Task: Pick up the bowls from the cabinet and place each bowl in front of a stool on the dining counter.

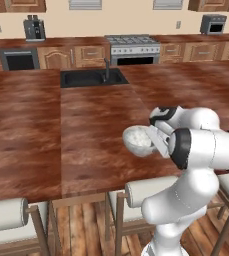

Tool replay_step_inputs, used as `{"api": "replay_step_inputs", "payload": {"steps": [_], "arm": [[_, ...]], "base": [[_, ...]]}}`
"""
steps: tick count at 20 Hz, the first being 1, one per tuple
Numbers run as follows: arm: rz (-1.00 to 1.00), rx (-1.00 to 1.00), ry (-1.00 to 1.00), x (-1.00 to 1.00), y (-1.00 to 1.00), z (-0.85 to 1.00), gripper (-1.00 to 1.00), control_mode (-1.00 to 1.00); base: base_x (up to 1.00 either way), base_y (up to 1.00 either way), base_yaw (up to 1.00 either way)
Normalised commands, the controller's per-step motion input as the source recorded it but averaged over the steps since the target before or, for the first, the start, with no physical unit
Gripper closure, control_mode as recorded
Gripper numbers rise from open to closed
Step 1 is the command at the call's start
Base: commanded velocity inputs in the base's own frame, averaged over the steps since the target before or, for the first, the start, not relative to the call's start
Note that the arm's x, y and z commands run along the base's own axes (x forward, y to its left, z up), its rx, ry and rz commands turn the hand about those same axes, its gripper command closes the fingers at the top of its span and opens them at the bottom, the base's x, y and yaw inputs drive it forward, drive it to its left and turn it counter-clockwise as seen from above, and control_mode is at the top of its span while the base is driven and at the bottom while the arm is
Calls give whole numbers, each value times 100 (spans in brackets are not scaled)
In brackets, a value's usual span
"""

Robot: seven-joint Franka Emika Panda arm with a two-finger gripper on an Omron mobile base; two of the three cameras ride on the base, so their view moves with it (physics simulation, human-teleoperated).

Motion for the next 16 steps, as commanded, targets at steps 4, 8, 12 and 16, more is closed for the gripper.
{"api": "replay_step_inputs", "payload": {"steps": [4, 8, 12, 16], "arm": [[0, 0, 1, 14, 4, -13, 100, -100], [0, 0, 1, 1, 0, 0, -100, -100], [0, 0, 0, 0, -1, 0, -100, -100], [0, 0, -10, -1, -6, 50, -100, -100]], "base": [[0, 0, 0], [0, 0, 0], [0, 0, 0], [0, 0, 0]]}}
